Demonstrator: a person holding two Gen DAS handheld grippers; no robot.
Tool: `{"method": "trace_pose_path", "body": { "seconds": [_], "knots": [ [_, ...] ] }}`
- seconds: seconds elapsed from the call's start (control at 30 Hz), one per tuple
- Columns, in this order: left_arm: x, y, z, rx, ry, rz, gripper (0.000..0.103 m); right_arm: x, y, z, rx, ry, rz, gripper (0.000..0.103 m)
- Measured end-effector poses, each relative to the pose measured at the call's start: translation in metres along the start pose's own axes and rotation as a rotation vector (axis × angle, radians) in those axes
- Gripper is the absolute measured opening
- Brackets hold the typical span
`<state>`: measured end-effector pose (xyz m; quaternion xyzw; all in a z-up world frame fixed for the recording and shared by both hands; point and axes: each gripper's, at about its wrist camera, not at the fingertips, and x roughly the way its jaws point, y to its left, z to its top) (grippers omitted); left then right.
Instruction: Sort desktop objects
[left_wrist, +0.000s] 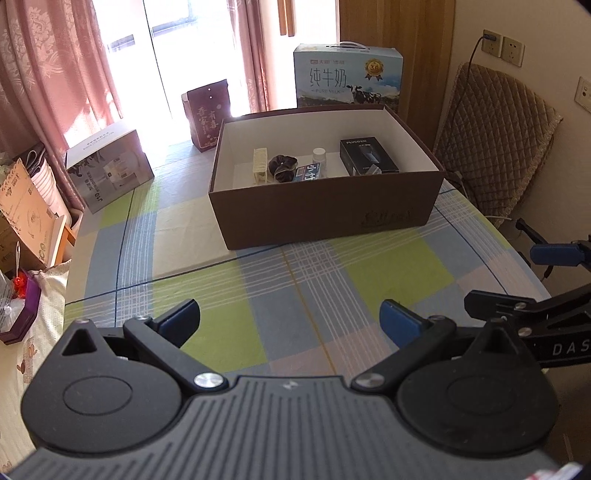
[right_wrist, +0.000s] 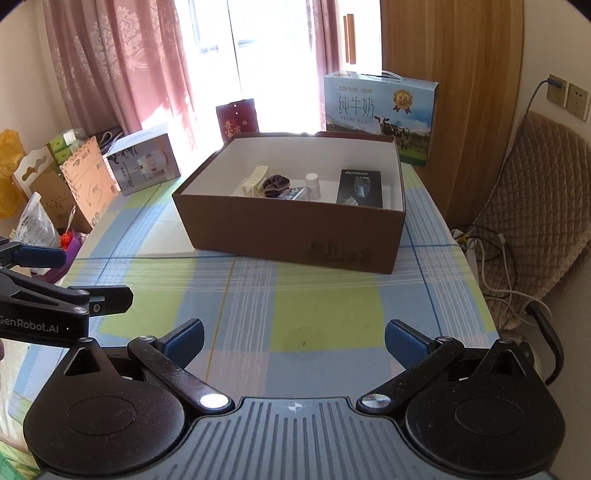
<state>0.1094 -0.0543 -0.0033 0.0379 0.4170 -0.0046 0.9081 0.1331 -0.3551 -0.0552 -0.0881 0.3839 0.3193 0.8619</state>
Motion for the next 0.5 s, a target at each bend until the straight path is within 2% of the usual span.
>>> {"method": "trace_pose_path", "body": {
  "seconds": [0.5],
  "knots": [
    [0.0064, 0.0028, -0.0005, 0.013, 0.005, -0.009, 0.102, 0.0082, -0.0021, -0.0015, 0.016, 0.026, -0.015, 0.101]
  ]
}}
